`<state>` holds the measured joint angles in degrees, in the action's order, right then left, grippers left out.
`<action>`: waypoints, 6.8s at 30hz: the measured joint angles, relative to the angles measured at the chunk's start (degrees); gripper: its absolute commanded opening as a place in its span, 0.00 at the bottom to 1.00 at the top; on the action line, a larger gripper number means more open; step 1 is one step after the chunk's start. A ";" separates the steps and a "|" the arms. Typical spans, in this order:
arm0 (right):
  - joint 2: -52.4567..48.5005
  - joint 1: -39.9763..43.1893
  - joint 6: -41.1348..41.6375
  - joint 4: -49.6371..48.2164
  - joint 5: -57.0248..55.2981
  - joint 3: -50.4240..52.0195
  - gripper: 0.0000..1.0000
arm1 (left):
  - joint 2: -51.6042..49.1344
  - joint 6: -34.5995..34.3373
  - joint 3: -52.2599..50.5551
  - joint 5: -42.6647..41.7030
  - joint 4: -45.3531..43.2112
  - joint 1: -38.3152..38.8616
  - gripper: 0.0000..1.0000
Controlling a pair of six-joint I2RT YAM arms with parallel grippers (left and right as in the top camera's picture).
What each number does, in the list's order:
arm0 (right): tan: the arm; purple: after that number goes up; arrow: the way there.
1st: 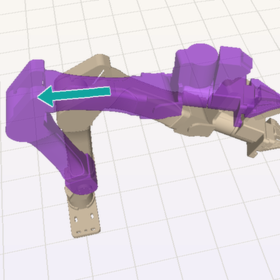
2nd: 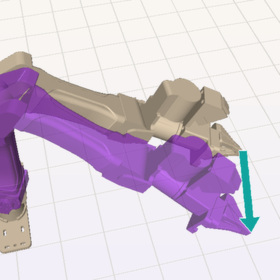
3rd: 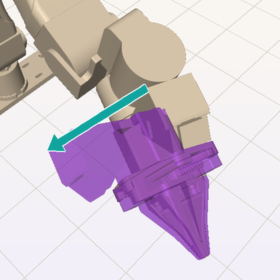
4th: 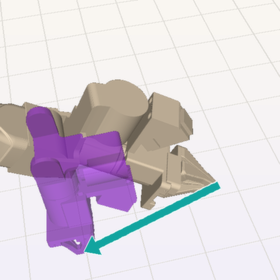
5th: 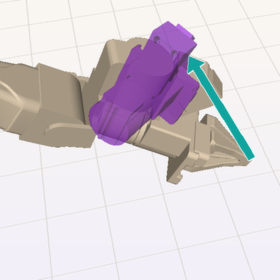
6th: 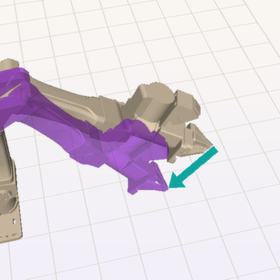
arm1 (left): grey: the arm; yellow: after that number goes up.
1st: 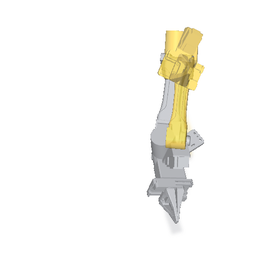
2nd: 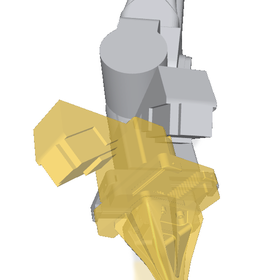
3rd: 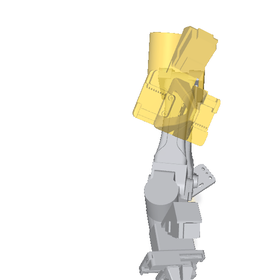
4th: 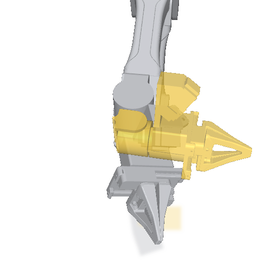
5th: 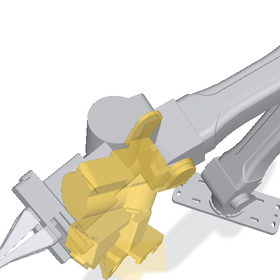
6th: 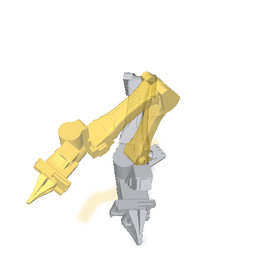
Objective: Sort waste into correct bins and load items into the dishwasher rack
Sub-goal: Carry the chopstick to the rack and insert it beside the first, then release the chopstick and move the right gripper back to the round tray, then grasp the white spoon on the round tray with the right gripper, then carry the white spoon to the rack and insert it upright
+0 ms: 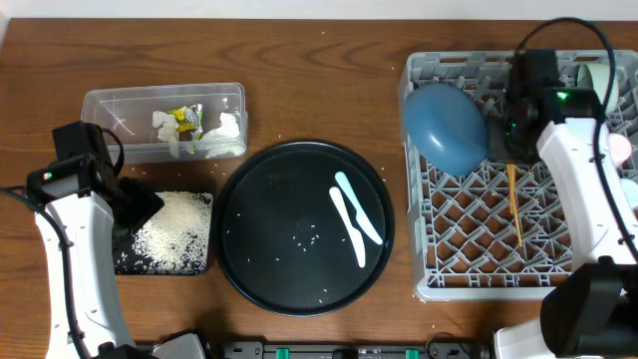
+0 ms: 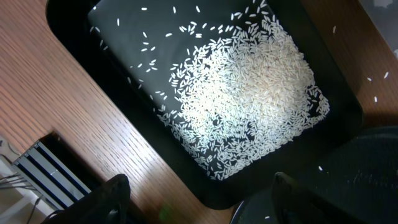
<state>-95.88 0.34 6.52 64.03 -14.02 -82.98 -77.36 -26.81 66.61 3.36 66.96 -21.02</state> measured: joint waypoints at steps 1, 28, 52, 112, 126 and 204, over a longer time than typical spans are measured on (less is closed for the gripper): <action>0.00 0.72 -0.74 -0.52 -0.02 0.76 0.01 | 0.00 0.00 0.00 0.00 0.00 0.00 0.74; 0.00 6.60 -9.46 -8.41 1.25 11.39 0.02 | 0.00 -0.02 0.00 0.00 -0.07 0.00 0.73; 1.31 5.22 -10.56 -6.78 5.68 11.28 0.57 | 0.00 -0.02 0.00 0.00 -0.07 0.00 0.74; -20.44 -42.32 6.64 -11.98 15.72 5.03 0.21 | 0.00 0.00 0.00 0.00 -0.09 0.00 0.73; -20.48 -42.32 8.68 -11.30 14.40 4.96 0.07 | 0.00 -0.02 0.00 0.00 -0.07 0.00 0.74; -0.70 1.07 -3.32 7.30 9.33 3.28 0.03 | 0.00 -0.02 0.00 0.00 -0.09 0.00 0.73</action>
<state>-96.57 1.41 3.20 71.33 -4.69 -79.70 -77.36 -26.83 66.61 3.36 66.87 -21.02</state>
